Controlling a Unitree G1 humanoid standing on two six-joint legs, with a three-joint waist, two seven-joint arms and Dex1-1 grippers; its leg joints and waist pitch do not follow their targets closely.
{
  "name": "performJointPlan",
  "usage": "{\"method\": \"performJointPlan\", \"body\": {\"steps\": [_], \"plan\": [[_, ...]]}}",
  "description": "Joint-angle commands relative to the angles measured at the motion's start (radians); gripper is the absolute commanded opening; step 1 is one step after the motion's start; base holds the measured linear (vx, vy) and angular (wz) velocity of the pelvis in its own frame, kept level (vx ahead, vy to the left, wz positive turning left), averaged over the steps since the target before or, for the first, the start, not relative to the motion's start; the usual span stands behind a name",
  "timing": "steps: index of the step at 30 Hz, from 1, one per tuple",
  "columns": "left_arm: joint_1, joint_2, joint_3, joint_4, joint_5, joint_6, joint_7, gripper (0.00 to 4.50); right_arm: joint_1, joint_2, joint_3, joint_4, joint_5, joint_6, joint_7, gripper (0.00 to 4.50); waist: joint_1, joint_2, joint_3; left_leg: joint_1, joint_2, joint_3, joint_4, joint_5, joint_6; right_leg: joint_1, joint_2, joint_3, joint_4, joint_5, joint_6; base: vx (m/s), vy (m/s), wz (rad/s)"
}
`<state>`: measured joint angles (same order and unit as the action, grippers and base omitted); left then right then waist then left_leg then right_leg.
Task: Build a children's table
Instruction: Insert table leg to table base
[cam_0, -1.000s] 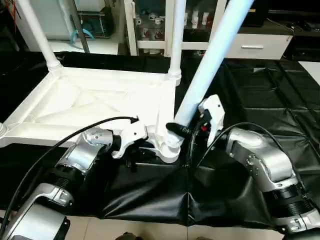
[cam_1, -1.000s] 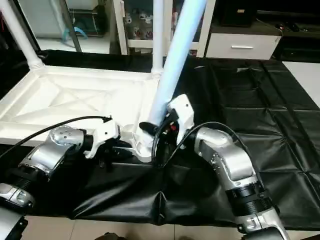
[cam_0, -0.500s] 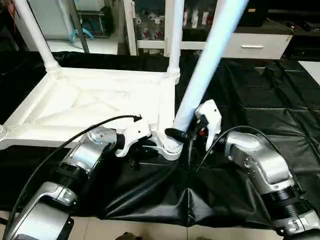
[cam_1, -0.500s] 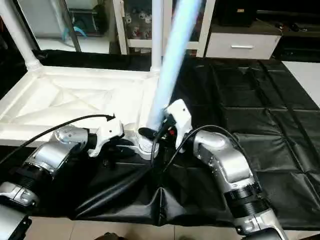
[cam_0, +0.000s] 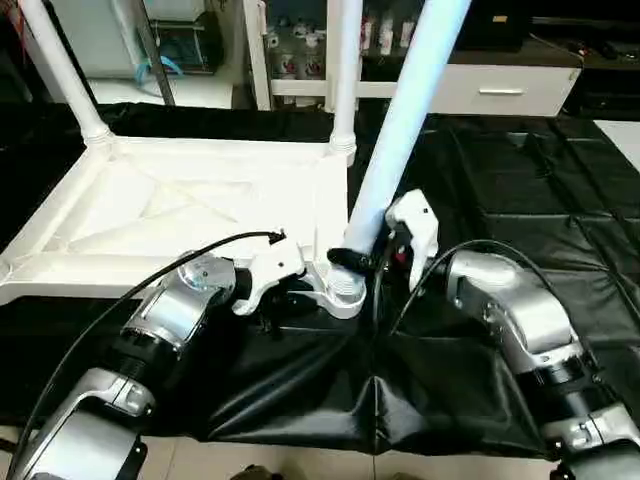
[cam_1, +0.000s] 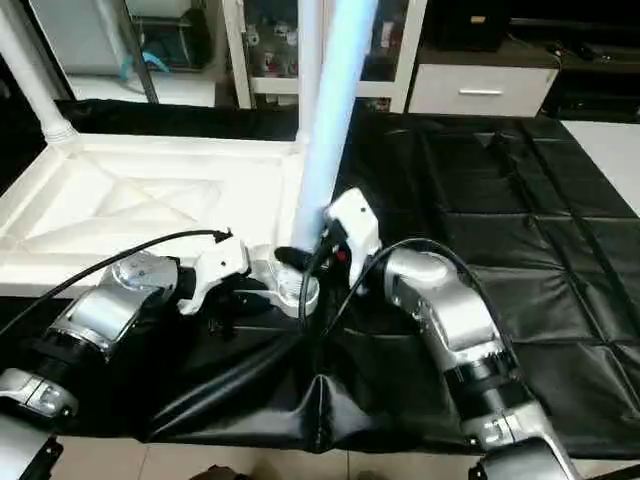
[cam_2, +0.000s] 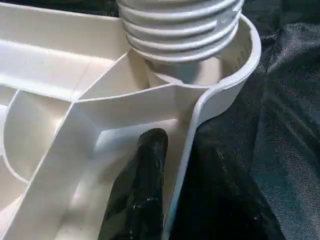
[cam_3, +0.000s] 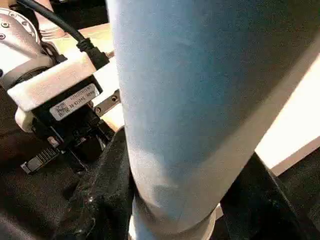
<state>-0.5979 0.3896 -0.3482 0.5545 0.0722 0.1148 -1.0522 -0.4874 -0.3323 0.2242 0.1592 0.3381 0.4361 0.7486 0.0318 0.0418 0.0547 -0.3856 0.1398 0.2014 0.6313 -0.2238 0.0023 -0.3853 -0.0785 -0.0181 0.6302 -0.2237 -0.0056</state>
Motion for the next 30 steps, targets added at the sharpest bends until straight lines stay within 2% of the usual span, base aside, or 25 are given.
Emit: {"method": "performJointPlan", "body": {"steps": [1, 2, 5, 8, 12, 14, 16, 17, 21, 28, 30], "plan": [[0.008, 0.017, 0.025, -0.034, -0.02, 0.008, -0.017, 0.7, -0.009, -0.01, -0.006, -0.009, -0.012, -0.011, 0.006, 1.86, -0.001, -0.005, -0.068, 0.028, 0.092, -0.042, -0.087, -0.068, 0.037, 0.034, -0.079, 0.037, -0.058, 0.07, -0.289, 0.0, 0.0, 0.0], [0.005, 0.026, 0.043, -0.051, -0.041, 0.017, -0.033, 1.26, -0.002, -0.011, -0.007, -0.008, -0.019, -0.016, 0.015, 1.86, -0.001, -0.007, -0.068, 0.027, 0.092, -0.042, -0.087, -0.064, 0.039, 0.034, -0.079, 0.036, -0.057, 0.073, -0.29, 0.0, 0.0, 0.0], [-0.001, 0.041, 0.056, -0.061, -0.062, 0.02, -0.06, 1.46, 0.001, -0.01, -0.009, 0.003, -0.026, -0.025, 0.023, 1.86, 0.0, -0.005, -0.068, 0.027, 0.09, -0.041, -0.086, -0.066, 0.044, 0.033, -0.079, 0.036, -0.057, 0.068, -0.296, 0.0, 0.0, 0.0], [-0.008, 0.049, 0.06, -0.049, -0.059, -0.013, -0.059, 1.84, 0.002, -0.01, -0.008, 0.005, -0.027, -0.028, 0.024, 1.86, 0.0, -0.005, -0.066, 0.027, 0.09, -0.041, -0.088, -0.077, 0.043, 0.032, -0.077, 0.035, -0.058, 0.055, -0.294, 0.0, 0.0, 0.0], [-0.048, 0.065, 0.06, 0.006, -0.056, -0.058, -0.092, 1.86, -0.002, -0.004, -0.008, 0.017, -0.03, -0.034, 0.025, 1.86, 0.001, -0.003, -0.067, 0.032, 0.09, -0.041, -0.089, -0.093, 0.029, 0.029, -0.077, 0.036, -0.061, 0.035, -0.289, 0.0, 0.0, 0.0], [-0.063, 0.083, 0.042, 0.021, -0.047, -0.064, -0.135, 1.86, -0.003, 0.0, -0.011, 0.014, -0.034, -0.033, 0.028, 1.86, 0.001, 0.002, -0.067, 0.031, 0.089, -0.041, -0.09, -0.088, 0.018, 0.031, -0.076, 0.035, -0.056, 0.06, -0.289, 0.0, 0.0, 0.0], [-0.066, 0.094, 0.026, 0.029, -0.038, -0.068, -0.158, 1.86, -0.004, 0.003, -0.014, 0.013, -0.036, -0.032, 0.029, 1.86, 0.0, 0.0, -0.068, 0.031, 0.09, -0.041, -0.09, -0.086, 0.017, 0.032, -0.076, 0.035, -0.055, 0.072, -0.291, 0.0, 0.0, 0.0], [-0.069, 0.101, 0.013, 0.04, -0.029, -0.071, -0.176, 1.86, -0.005, 0.004, -0.017, 0.013, -0.037, -0.032, 0.03, 1.86, 0.001, 0.003, -0.068, 0.031, 0.089, -0.04, -0.09, -0.081, 0.018, 0.031, -0.076, 0.035, -0.056, 0.081, -0.291, 0.0, 0.0, 0.0], [-0.082, 0.097, -0.017, 0.114, 0.021, -0.136, -0.153, 1.86, -0.006, 0.005, -0.02, 0.016, -0.039, -0.035, 0.029, 1.86, 0.0, 0.005, -0.07, 0.031, 0.089, -0.04, -0.088, -0.078, 0.018, 0.034, -0.077, 0.034, -0.054, 0.109, -0.295, 0.0, 0.0, 0.0], [-0.088, 0.08, -0.034, 0.168, 0.029, -0.154, -0.18, 1.86, -0.006, 0.005, -0.022, 0.018, -0.041, -0.039, 0.028, 1.86, 0.001, 0.005, -0.07, 0.033, 0.091, -0.04, -0.089, -0.092, 0.007, 0.035, -0.079, 0.034, -0.052, 0.123, -0.309, 0.0, 0.0, 0.0], [-0.108, 0.07, -0.041, 0.226, 0.059, -0.19, -0.134, 1.57, -0.006, 0.006, -0.022, 0.017, -0.044, -0.038, 0.03, 1.86, 0.002, 0.005, -0.069, 0.031, 0.09, -0.04, -0.089, -0.099, 0.011, 0.035, -0.08, 0.035, -0.054, 0.115, -0.308, 0.0, 0.0, 0.0]]}}
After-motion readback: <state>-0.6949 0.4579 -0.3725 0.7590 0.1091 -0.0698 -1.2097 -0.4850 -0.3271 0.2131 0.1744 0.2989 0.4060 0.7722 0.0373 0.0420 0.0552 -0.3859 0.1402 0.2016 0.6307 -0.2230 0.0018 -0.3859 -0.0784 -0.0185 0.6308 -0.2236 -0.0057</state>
